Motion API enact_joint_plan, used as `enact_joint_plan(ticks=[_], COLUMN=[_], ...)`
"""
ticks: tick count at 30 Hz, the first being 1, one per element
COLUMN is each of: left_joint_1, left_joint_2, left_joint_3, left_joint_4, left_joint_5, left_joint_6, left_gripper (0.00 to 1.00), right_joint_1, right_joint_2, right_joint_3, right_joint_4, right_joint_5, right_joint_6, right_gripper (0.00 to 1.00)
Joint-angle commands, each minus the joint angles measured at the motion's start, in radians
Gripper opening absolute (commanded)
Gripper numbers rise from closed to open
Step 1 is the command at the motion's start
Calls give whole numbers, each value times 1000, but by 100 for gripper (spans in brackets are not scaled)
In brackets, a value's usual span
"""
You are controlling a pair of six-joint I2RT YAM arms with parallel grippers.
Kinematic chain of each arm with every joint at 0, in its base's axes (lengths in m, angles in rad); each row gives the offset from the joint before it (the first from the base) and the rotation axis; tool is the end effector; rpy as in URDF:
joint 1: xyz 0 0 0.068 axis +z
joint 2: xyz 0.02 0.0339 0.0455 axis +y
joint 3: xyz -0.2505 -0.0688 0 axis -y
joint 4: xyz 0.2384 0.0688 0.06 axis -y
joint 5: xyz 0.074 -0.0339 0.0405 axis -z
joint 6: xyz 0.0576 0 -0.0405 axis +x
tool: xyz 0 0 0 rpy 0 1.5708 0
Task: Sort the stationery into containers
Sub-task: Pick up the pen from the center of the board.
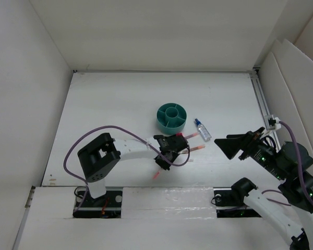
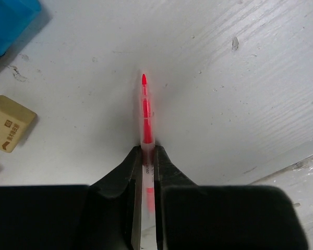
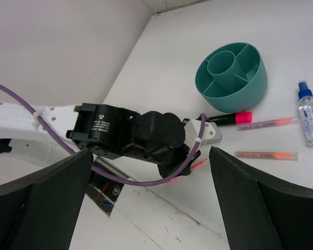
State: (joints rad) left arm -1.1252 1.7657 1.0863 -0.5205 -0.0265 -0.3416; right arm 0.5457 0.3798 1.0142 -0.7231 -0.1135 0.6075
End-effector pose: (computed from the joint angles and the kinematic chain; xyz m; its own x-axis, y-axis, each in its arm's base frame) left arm 0.1476 -0.3056 0.1335 -0.6793 0.6452 -0.3498 0.7115 0.6958 -0.0982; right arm 0.0603 0.0443 0.3844 -0.4116 0.4136 -0.8121 -0.4594 0.6755 0.5768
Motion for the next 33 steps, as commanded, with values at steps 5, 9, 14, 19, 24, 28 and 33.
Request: enact_joint_plan(ticks=[5,9,14,19,24,28,33], left_joint_1=[-65,-65,-36,-27,-27,-5,-5], left_joint_2=[129,25,-170,-308,-422,-460,-555], left_joint_3=[-72,-62,-20,33,107,158,188], left_joint_4=[-42,-81,-171,-223,-260,-302,-302], left_joint_5=[89,68,-62,-145,-242,-338,-398], left_joint_6=[-25,-71,-135,-200,-241,-309,-349], left_gripper=[0,0,0,0,0,0,0], right_joint_1=[10,10,10,10,10,42,92], right_joint_2=[-7,34,94,149,186,186,295], right_joint_3=[9,9,-26,-111,-199,-264,-299], right_joint_4=[41,-22,-96,-75,-42,-1,37], right_joint_5=[27,153,392,445,379,370,359], right_joint_6=[8,78,237,345,442,531,592], right_gripper=[100,100,100,94,85,76,71])
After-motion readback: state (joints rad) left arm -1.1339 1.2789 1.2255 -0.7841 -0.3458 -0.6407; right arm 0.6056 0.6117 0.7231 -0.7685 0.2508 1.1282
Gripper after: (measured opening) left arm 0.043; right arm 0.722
